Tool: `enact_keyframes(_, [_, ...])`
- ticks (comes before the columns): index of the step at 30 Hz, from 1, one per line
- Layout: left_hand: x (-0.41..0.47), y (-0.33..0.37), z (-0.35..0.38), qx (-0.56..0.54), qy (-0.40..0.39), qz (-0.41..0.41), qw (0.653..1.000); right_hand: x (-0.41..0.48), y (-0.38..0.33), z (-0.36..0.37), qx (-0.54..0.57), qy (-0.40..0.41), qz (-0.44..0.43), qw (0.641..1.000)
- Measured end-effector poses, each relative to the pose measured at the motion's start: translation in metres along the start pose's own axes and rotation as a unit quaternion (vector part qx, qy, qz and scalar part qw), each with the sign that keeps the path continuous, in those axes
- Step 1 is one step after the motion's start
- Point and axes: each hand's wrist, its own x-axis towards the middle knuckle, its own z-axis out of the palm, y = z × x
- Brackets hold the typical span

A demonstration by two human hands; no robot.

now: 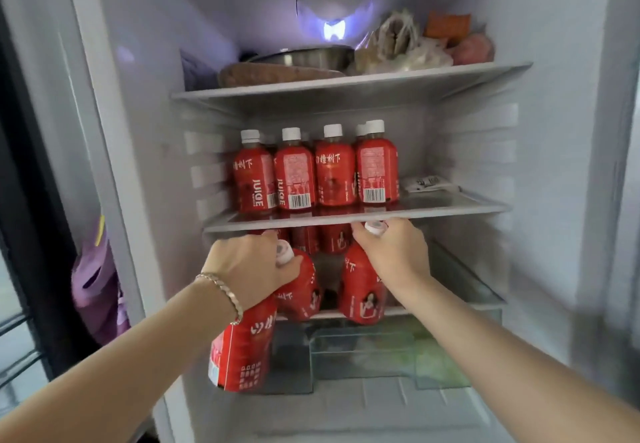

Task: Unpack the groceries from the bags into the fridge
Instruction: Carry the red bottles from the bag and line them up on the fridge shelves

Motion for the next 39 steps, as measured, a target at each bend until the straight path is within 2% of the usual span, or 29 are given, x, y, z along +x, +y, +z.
enact_keyframes(3, [0.027, -0.012, 0.017, 0.011, 0.006, 0.019, 1.000, 0.009, 0.009, 0.026, -0.010, 0.023, 0.013, 1.000])
enact_keyframes(6, [0.038, -0.011, 0.026, 0.013, 0.016, 0.044, 0.999, 0.010, 0.007, 0.034, -0.071, 0.022, 0.043, 0.996])
enact_keyframes(7, [0.040, -0.012, 0.029, 0.003, 0.015, 0.043, 0.999, 0.012, 0.007, 0.033, -0.051, 0.001, 0.055, 0.997])
enact_keyframes(9, [0.046, -0.013, 0.035, -0.042, -0.005, 0.039, 0.998, 0.014, 0.009, 0.032, 0.069, -0.044, 0.070, 0.994])
enact_keyframes(11, [0.045, -0.015, 0.037, -0.013, 0.006, 0.051, 0.999, 0.006, 0.016, 0.035, 0.152, 0.001, 0.020, 0.988])
enact_keyframes(13, [0.042, -0.016, 0.038, 0.051, 0.043, 0.071, 0.995, -0.006, 0.026, 0.045, 0.089, 0.072, -0.060, 0.992])
enact_keyframes(15, [0.042, -0.016, 0.036, 0.049, 0.047, 0.072, 0.995, -0.011, 0.031, 0.051, -0.011, 0.079, -0.107, 0.991])
enact_keyframes(19, [0.043, -0.017, 0.039, 0.019, 0.051, 0.063, 0.997, 0.007, 0.033, 0.056, -0.149, 0.054, -0.078, 0.984])
enact_keyframes(25, [0.041, -0.016, 0.041, -0.017, 0.027, 0.042, 0.999, 0.057, 0.050, 0.087, -0.211, -0.078, 0.005, 0.974])
enact_keyframes(29, [0.040, -0.012, 0.040, -0.005, 0.034, 0.035, 0.999, 0.080, 0.046, 0.117, -0.185, -0.193, 0.024, 0.963])
enact_keyframes(32, [0.040, -0.012, 0.039, -0.008, 0.029, 0.030, 0.999, 0.078, 0.048, 0.134, -0.119, -0.267, 0.040, 0.956])
enact_keyframes(34, [0.039, -0.012, 0.038, -0.019, 0.019, 0.026, 0.999, 0.069, 0.053, 0.143, -0.087, -0.303, 0.034, 0.948])
enact_keyframes(39, [0.039, -0.014, 0.035, -0.017, 0.030, 0.028, 0.999, 0.066, 0.054, 0.140, -0.115, -0.391, -0.011, 0.913])
